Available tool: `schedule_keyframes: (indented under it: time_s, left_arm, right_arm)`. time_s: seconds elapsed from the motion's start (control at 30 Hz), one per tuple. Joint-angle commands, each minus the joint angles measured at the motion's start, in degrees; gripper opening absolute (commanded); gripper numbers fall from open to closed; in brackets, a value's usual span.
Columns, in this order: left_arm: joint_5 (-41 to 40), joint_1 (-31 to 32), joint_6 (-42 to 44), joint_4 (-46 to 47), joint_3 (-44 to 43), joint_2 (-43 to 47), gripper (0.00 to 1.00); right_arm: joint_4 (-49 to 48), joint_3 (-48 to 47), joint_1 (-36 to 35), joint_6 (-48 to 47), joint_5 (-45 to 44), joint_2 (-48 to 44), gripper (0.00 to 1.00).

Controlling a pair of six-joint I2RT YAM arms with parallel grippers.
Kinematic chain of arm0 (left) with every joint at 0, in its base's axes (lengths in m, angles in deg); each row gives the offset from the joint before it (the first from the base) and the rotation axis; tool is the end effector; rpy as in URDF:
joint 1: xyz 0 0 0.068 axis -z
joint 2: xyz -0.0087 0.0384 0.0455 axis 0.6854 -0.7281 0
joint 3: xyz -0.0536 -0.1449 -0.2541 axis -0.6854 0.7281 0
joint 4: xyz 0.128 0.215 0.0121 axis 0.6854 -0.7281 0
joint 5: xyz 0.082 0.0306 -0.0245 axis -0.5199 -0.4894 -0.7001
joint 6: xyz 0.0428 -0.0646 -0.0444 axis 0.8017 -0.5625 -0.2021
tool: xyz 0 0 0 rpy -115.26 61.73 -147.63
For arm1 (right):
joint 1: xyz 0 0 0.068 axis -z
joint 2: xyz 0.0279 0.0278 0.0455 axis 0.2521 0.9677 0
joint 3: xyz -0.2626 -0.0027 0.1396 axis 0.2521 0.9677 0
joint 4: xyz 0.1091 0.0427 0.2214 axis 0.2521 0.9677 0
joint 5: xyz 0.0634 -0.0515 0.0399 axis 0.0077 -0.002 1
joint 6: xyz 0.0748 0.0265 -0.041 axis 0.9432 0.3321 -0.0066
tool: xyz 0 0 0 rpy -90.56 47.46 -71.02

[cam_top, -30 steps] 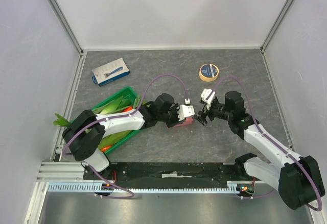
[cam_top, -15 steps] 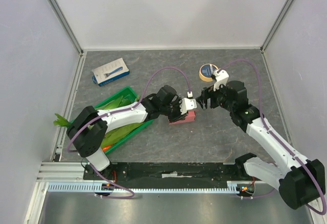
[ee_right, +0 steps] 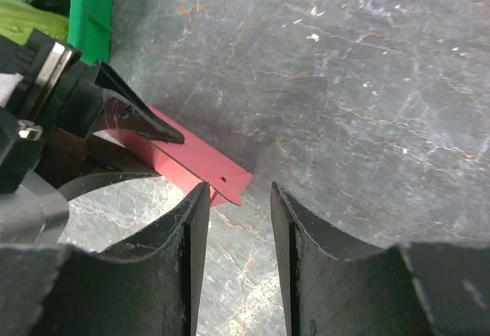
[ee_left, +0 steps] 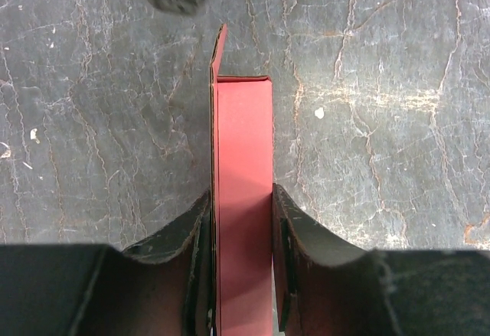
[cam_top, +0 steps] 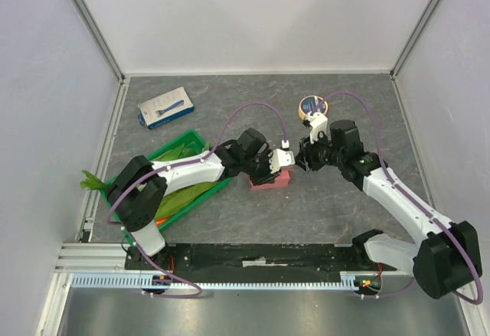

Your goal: Fold the paper box

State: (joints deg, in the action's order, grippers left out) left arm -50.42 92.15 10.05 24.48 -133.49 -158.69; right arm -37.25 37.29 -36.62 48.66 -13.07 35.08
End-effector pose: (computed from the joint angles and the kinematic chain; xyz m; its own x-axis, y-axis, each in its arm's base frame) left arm 0.2271 -0.3076 0.2026 -0.0023 0.6695 -0.7428 0.9926 0.0920 0.0799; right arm 0.2241 0.1214 0.2638 -0.5999 -0.1396 -0.7878 -0.5611 0.7753 0.2898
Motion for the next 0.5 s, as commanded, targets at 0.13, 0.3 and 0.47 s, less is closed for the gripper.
schedule_keyframes:
  time_s: [0.13, 0.3, 0.47]
  left_arm:
    - [1.12, -0.19, 2.80, 2.86, 0.57, 1.45, 0.28]
    - [1.39, -0.28, 2.89, 2.77, 0.57, 1.63, 0.28]
    - [1.39, -0.28, 2.89, 2.86, 0.66, 2.07, 0.27]
  right_arm:
    - [0.93, -0.18, -4.78, -2.53, 1.85, 5.86, 0.51]
    - [1.19, -0.62, -7.68, -3.41, -2.99, 5.69, 0.52]
    - [2.16, -1.41, -8.91, -4.55, -5.63, 6.13, 0.45]
